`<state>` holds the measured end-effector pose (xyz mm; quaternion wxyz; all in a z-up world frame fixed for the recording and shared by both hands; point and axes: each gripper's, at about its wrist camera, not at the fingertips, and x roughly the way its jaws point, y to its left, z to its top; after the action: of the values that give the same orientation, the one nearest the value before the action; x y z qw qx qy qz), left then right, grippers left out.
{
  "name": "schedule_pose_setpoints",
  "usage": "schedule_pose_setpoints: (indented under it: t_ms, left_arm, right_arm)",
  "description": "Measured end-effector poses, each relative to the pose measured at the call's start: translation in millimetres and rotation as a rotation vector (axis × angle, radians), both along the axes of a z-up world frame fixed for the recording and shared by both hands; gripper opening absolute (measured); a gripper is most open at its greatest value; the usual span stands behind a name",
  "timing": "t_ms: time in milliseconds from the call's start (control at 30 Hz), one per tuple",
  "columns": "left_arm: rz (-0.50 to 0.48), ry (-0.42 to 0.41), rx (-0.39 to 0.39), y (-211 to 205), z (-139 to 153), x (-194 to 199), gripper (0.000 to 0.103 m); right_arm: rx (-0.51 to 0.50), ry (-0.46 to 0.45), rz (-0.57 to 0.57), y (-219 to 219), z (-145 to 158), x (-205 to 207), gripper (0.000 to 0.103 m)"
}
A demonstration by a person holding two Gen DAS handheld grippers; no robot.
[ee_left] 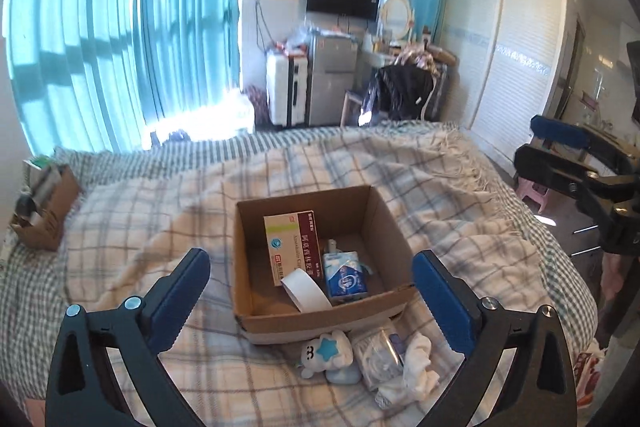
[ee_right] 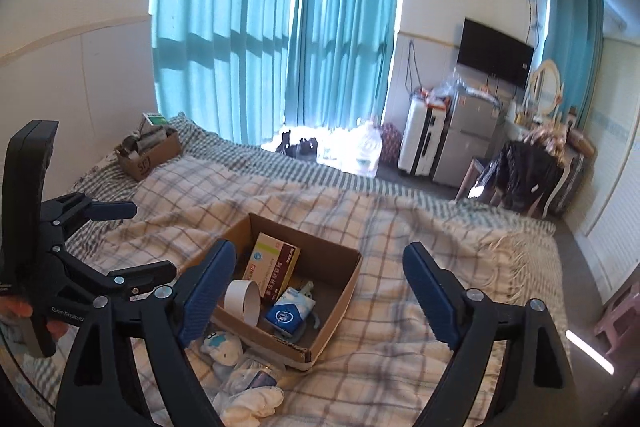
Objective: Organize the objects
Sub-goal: 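Carry tape and tissue pack over the cardboard box and open both tools, then grasp the white lace cloth with the right tool and lift it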
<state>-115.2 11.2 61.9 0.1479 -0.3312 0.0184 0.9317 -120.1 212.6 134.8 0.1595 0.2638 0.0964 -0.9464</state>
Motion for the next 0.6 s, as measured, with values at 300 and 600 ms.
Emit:
schedule_pose_setpoints:
  t_ms: [300, 600]
  left_arm:
    - [0.172, -0.081, -0.025, -23.7, -65.7, 28.2, 0.103]
    - [0.234, -0.090, -0.066, -23.4, -133.5, 50.5, 0.103]
  right_arm:
    - [0.027, -0.055, -0.023, -7.9, -62.1, 36.4, 0.093]
    - [0.066, -0.309, 0.021, -34.4, -182.8, 27.2, 0.093]
